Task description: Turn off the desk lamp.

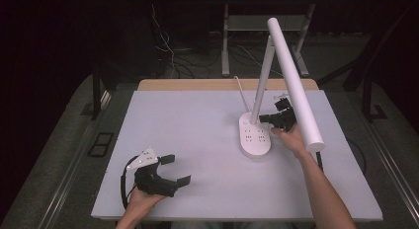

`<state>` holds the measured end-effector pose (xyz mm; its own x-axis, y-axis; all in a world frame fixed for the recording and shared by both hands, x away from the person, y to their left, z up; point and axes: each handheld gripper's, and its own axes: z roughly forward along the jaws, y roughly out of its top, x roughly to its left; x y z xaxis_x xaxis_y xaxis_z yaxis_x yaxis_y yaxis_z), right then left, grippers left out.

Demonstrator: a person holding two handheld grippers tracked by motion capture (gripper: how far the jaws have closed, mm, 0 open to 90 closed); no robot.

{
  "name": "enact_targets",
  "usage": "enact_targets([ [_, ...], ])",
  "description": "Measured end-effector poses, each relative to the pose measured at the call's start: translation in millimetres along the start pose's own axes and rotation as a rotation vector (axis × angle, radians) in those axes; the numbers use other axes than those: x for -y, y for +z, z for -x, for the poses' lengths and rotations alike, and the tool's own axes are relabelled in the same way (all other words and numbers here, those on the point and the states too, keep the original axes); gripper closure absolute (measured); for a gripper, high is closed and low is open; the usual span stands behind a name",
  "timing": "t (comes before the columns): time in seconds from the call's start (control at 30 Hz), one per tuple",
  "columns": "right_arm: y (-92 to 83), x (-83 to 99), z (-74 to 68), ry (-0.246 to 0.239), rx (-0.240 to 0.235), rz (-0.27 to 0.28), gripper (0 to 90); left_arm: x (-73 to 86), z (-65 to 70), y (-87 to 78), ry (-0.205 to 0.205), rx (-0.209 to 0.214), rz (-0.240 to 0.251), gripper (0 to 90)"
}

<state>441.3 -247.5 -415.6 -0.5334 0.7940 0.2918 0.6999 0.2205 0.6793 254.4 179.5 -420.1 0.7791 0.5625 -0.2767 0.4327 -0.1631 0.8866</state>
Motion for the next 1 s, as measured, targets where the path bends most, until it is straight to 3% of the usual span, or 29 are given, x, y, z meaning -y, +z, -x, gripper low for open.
enact_targets([
  [0.2,-11.1,-0.3,1.0,0.002,0.000,0.000,89.8,0.1,0.3,-0.4,-0.003,0.001,0.003,0.0],
  [0.33,-21.1,-1.2,-2.0,-0.008,0.008,0.009,83.3,0.1,0.8,-0.4,-0.001,0.001,0.003,0.0],
  [0.6,-38.6,4.0,-2.5,-0.011,0.044,0.014,65.3,0.0,2.7,0.7,0.000,0.006,0.002,0.0],
  [0.83,-53.9,17.2,-6.0,-0.008,0.051,0.024,43.1,-0.1,4.0,1.7,0.000,0.008,0.003,0.0],
  [1.0,-64.9,27.8,-9.5,-0.013,0.019,0.039,26.3,0.0,5.7,1.9,0.004,0.010,0.003,0.0],
])
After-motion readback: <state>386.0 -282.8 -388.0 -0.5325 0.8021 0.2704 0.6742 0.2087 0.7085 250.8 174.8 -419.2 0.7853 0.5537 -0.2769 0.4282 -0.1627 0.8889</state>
